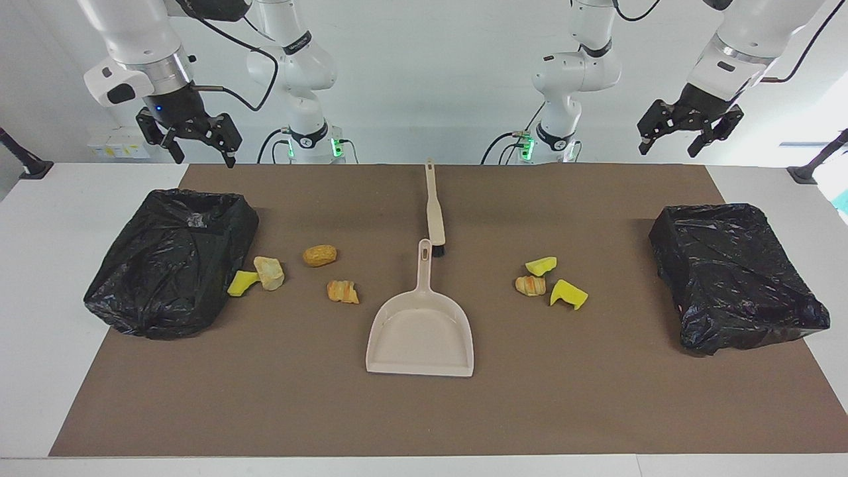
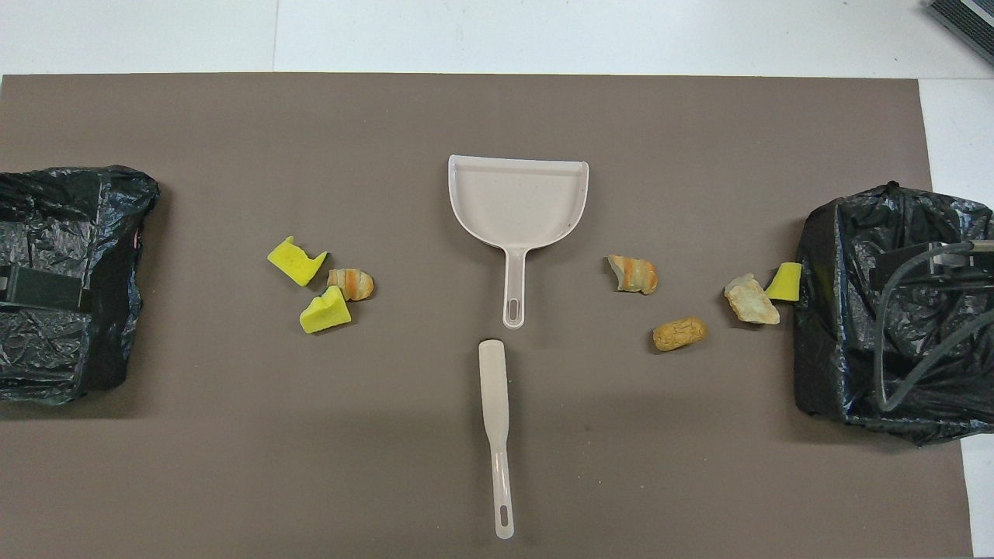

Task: Sweep and dump trash in bin

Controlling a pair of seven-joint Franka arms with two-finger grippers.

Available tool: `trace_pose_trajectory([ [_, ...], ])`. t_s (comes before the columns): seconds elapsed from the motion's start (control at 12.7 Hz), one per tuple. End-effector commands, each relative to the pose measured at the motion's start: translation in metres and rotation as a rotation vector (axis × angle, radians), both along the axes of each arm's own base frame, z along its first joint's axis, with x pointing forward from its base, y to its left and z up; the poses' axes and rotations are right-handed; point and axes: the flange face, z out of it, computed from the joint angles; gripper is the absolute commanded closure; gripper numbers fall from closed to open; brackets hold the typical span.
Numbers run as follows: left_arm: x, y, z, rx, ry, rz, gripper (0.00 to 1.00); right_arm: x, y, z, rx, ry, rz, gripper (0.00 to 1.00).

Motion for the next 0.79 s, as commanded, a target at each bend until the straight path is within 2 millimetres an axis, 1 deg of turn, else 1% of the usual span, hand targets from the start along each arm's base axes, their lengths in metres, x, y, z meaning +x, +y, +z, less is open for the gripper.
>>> trace_pose_trajectory([
  [0.0,-0.0091,0.0055,0.0059,0.006,0.012,0.000,0.00,-0.0061,-0.0018,-0.0027,0.029,0.002,-0.017,0.00],
  [0.16,-0.0095,0.0117,0.0049,0.006,0.012,0.013,0.00,-0.0059,0.0023,-0.0026,0.030,0.000,-0.019,0.00],
  [0.39,-0.0107,0.0124,0.0067,0.006,0.006,0.014,0.00,-0.0053,0.0037,-0.0017,0.029,0.002,-0.008,0.00],
  [0.55,-0.0111,0.0124,0.0040,0.006,0.012,0.014,0.00,-0.0042,0.0006,-0.0024,0.031,0.002,-0.014,0.00],
  [0.71,-0.0158,0.0115,0.0015,0.007,0.014,0.013,0.00,-0.0043,-0.0026,-0.0024,0.031,0.002,-0.020,0.00],
])
